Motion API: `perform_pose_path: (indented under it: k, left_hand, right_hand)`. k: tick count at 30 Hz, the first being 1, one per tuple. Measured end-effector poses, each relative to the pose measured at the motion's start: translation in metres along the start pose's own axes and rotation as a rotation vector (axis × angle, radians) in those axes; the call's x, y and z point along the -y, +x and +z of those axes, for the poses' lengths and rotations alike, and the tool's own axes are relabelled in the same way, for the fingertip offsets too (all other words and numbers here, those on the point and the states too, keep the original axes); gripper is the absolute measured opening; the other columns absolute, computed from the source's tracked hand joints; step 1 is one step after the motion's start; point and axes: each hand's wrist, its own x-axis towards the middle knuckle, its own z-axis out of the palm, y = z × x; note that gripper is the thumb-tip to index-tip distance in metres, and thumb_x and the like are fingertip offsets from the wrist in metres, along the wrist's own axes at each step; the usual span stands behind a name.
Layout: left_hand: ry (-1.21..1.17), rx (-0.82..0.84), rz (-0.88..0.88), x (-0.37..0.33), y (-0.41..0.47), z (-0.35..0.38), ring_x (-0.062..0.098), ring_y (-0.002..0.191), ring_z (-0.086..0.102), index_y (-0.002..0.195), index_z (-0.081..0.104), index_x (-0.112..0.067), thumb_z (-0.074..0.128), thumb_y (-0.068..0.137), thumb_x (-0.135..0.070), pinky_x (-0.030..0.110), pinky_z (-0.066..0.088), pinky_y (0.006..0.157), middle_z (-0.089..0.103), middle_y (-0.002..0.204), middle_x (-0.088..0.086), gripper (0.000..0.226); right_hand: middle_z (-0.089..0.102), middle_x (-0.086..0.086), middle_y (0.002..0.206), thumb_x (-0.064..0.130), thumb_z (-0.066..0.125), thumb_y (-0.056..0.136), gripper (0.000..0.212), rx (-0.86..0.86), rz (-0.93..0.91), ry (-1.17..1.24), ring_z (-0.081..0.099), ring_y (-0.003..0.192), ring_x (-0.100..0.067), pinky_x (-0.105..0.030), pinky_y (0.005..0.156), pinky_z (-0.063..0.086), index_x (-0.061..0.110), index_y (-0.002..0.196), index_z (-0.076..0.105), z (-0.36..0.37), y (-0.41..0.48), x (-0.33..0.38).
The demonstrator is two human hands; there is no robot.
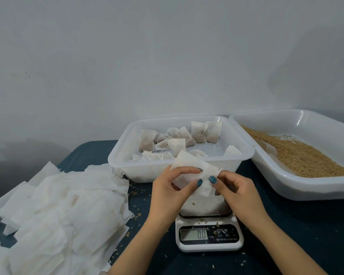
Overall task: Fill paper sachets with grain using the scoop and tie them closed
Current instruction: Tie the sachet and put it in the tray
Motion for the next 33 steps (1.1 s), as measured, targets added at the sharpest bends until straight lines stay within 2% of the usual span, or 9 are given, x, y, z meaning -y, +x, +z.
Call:
perform_pose_path:
  k: [4, 9, 11, 15, 19, 23, 25, 29, 33]
  left_hand:
    - [0.063, -0.032, -0.033, 0.0047, 0.0003, 0.0007, 0.006, 0.091, 0.067, 0.084, 0.077, -0.035, 0.082, 0.079, -0.019, 0.027, 0.055, 0.074, 0.074, 0.094, -0.016, 0.017]
    - [-0.03, -0.076, -0.093, 0.0074, 0.0006, 0.002, 0.01, 0.068, 0.066, 0.079, 0.074, -0.033, 0.08, 0.082, -0.018, 0.024, 0.054, 0.068, 0.074, 0.088, -0.011, 0.016]
    - [-0.049, -0.083, -0.101, 0.0081, 0.001, 0.0024, 0.009, 0.067, 0.065, 0.08, 0.073, -0.031, 0.079, 0.083, -0.021, 0.026, 0.054, 0.068, 0.074, 0.088, -0.01, 0.011]
    - [-0.075, -0.073, -0.099, 0.0087, 0.0007, 0.0023, 0.01, 0.069, 0.065, 0.081, 0.072, -0.029, 0.079, 0.083, -0.021, 0.035, 0.056, 0.071, 0.073, 0.088, -0.009, 0.011]
    - [-0.051, -0.041, -0.085, 0.0085, -0.0005, 0.0039, 0.02, 0.074, 0.066, 0.082, 0.071, -0.031, 0.078, 0.084, -0.023, 0.044, 0.057, 0.072, 0.072, 0.091, -0.009, 0.011]
    - [0.029, -0.049, -0.057, 0.0077, -0.0011, 0.0043, 0.006, 0.087, 0.062, 0.083, 0.069, -0.038, 0.077, 0.084, -0.029, 0.019, 0.048, 0.066, 0.065, 0.099, -0.015, 0.012]
    - [0.055, -0.062, -0.039, 0.0076, -0.0021, 0.0045, -0.001, 0.099, 0.058, 0.082, 0.069, -0.041, 0.077, 0.083, -0.032, 0.013, 0.046, 0.069, 0.058, 0.105, -0.017, 0.012]
    - [0.068, -0.091, -0.03, 0.0081, -0.0039, 0.0048, -0.008, 0.121, 0.047, 0.081, 0.071, -0.042, 0.079, 0.081, -0.034, 0.016, 0.046, 0.076, 0.05, 0.118, -0.02, 0.011]
    - [0.049, -0.112, -0.016, 0.003, -0.0038, 0.0026, -0.006, 0.127, 0.042, 0.079, 0.071, -0.041, 0.074, 0.075, -0.048, 0.016, 0.048, 0.081, 0.046, 0.122, -0.022, 0.009]
  right_hand:
    - [0.069, 0.015, 0.067, 0.039, 0.061, 0.082, 0.018, 0.006, -0.01, 0.071, 0.057, 0.052, 0.003, -0.008, 0.05, 0.041, 0.03, 0.091, 0.073, 0.0008, -0.0012, 0.0042]
    - [0.074, 0.017, 0.08, 0.034, 0.066, 0.081, 0.017, 0.052, 0.001, 0.038, 0.064, 0.062, 0.0, -0.01, 0.054, 0.046, 0.038, 0.096, 0.073, 0.0016, -0.0031, 0.0055]
    - [0.075, 0.015, 0.085, 0.031, 0.069, 0.081, 0.017, 0.046, 0.003, 0.028, 0.067, 0.067, -0.003, -0.011, 0.06, 0.049, 0.038, 0.095, 0.073, 0.0023, -0.0027, 0.0037]
    - [0.075, 0.012, 0.082, 0.013, 0.071, 0.086, 0.021, 0.029, 0.0, 0.037, 0.067, 0.066, -0.004, -0.009, 0.06, 0.047, 0.032, 0.094, 0.074, 0.0011, -0.0019, 0.0013]
    - [0.075, 0.007, 0.081, 0.009, 0.072, 0.085, 0.017, 0.029, 0.007, 0.079, 0.067, 0.066, -0.006, -0.013, 0.058, 0.048, 0.024, 0.094, 0.073, 0.0014, -0.0026, 0.0019]
    - [0.074, 0.0, 0.081, 0.013, 0.073, 0.085, 0.017, -0.034, 0.048, 0.092, 0.069, 0.069, -0.014, -0.02, 0.057, 0.05, 0.02, 0.094, 0.061, 0.0023, -0.0021, 0.0001]
    - [0.072, 0.0, 0.076, 0.012, 0.072, 0.086, 0.021, -0.051, 0.051, 0.083, 0.068, 0.067, -0.015, -0.023, 0.052, 0.049, 0.021, 0.09, 0.054, 0.0018, -0.0024, -0.0004]
    - [0.067, 0.001, 0.072, 0.005, 0.069, 0.086, 0.02, -0.042, -0.03, 0.02, 0.064, 0.063, -0.01, -0.023, 0.049, 0.049, 0.02, 0.086, 0.055, 0.0029, -0.0046, -0.0002]
    - [0.067, 0.003, 0.08, 0.003, 0.067, 0.088, 0.021, -0.069, -0.073, -0.017, 0.066, 0.069, -0.013, -0.024, 0.052, 0.05, 0.023, 0.088, 0.06, 0.0036, -0.0035, -0.0031]
